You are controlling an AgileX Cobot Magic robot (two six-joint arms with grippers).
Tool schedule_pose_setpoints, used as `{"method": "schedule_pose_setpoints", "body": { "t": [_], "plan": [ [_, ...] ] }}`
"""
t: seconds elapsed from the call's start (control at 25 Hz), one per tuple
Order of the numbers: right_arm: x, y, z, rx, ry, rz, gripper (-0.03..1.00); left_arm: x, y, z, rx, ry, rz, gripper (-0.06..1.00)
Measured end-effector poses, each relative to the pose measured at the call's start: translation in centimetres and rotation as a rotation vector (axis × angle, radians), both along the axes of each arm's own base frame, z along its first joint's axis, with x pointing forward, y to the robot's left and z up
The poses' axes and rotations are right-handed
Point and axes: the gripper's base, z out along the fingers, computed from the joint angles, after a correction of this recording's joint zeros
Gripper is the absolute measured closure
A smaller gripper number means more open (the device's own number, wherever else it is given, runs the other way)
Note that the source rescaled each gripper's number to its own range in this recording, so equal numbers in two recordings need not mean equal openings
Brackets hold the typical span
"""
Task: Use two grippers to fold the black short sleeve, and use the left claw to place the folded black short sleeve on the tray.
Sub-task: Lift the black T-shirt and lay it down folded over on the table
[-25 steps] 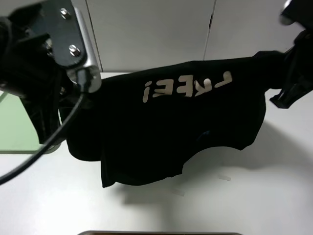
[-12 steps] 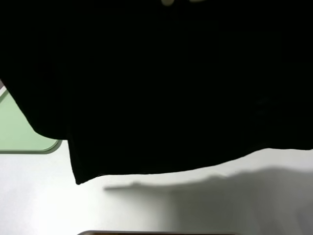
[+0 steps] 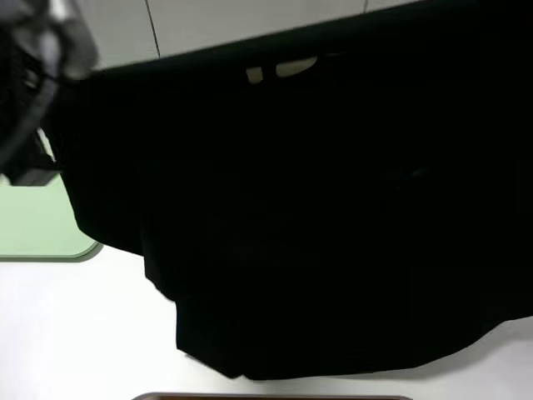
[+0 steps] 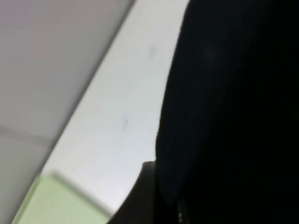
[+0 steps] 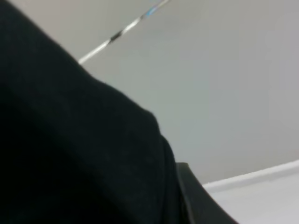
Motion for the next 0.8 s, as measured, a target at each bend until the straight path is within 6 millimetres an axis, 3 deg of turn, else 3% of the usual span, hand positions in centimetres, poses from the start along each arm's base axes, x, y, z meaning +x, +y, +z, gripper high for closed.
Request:
{"method": "schedule_pose_setpoints", "body": {
  "t": [0.16, 0.24, 0.4, 0.48, 0.64, 0.8],
  "plan": [
    [7.4, 2.8, -4.7, -0.177, 0.111, -0.021, 0.96, 4.0, 0.4, -4.0, 0.128, 0.086, 0.143, 0.94],
    [12.0, 3.7, -9.5, -0.235, 0.195, -0.027, 0.96, 4.9, 0.6, -4.8, 0.144, 0.109, 0.172, 0.94],
    [15.7, 3.9, -15.3, -0.25, 0.297, -0.005, 0.96, 7.3, 1.3, -7.4, 0.207, 0.176, 0.216, 0.94],
    [16.8, 3.7, -17.4, -0.268, 0.331, 0.009, 0.96, 7.6, 1.2, -7.7, 0.226, 0.164, 0.195, 0.94],
    [19.0, 3.8, -19.4, -0.246, 0.354, 0.007, 0.96, 8.1, 1.2, -7.6, 0.273, 0.107, 0.139, 0.94],
    [21.4, 4.6, -19.0, -0.222, 0.315, 0.018, 0.96, 8.4, 1.4, -7.4, 0.358, 0.059, 0.086, 0.94]
  ]
}}
